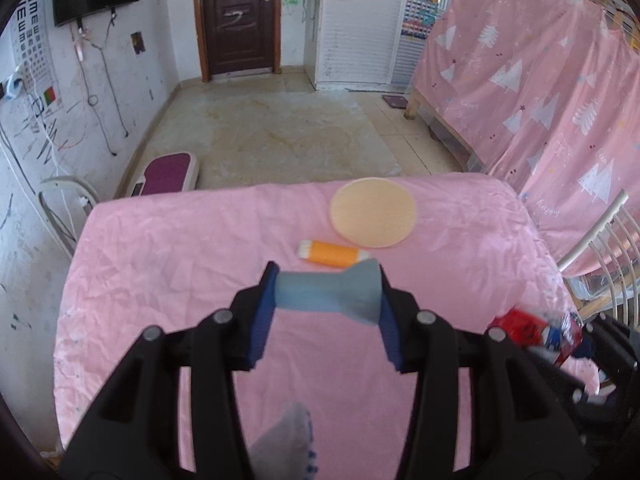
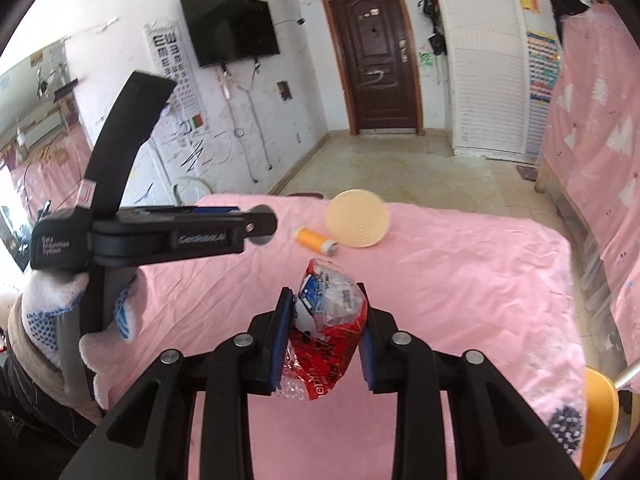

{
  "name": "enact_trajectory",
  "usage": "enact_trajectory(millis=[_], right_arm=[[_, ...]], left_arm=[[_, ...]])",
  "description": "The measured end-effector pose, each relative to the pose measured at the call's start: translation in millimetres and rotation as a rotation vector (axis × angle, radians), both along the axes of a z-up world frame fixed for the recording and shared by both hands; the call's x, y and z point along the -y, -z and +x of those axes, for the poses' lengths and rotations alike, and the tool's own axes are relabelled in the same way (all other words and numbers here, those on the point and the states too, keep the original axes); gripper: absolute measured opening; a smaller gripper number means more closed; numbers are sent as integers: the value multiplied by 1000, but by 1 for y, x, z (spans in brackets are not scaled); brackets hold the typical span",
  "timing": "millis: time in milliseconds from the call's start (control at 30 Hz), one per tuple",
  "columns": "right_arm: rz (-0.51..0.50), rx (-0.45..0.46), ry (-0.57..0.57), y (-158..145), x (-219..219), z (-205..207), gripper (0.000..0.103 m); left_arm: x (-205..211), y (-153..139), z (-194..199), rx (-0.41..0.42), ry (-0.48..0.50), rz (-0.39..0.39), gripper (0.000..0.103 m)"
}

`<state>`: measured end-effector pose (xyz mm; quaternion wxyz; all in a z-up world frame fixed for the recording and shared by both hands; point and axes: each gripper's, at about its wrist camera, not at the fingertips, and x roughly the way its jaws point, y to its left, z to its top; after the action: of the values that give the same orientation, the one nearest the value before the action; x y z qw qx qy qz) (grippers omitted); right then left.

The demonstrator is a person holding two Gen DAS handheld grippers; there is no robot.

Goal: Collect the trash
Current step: 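Carry the grey cup and red-and-white wrapper over the orange bucket with both tools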

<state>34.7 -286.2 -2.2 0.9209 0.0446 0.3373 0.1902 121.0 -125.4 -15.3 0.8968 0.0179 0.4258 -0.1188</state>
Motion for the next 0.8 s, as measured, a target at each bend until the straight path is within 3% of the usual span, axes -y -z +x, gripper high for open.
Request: enact_trajectory(millis=[267,800], right_arm=[[36,52,123,-10,70,-35,20],[79,110,344,-14,189,-91,20]], left_arm=[[56,-11,-18,26,86,35,44],[175,-3,-50,21,264,104,44]])
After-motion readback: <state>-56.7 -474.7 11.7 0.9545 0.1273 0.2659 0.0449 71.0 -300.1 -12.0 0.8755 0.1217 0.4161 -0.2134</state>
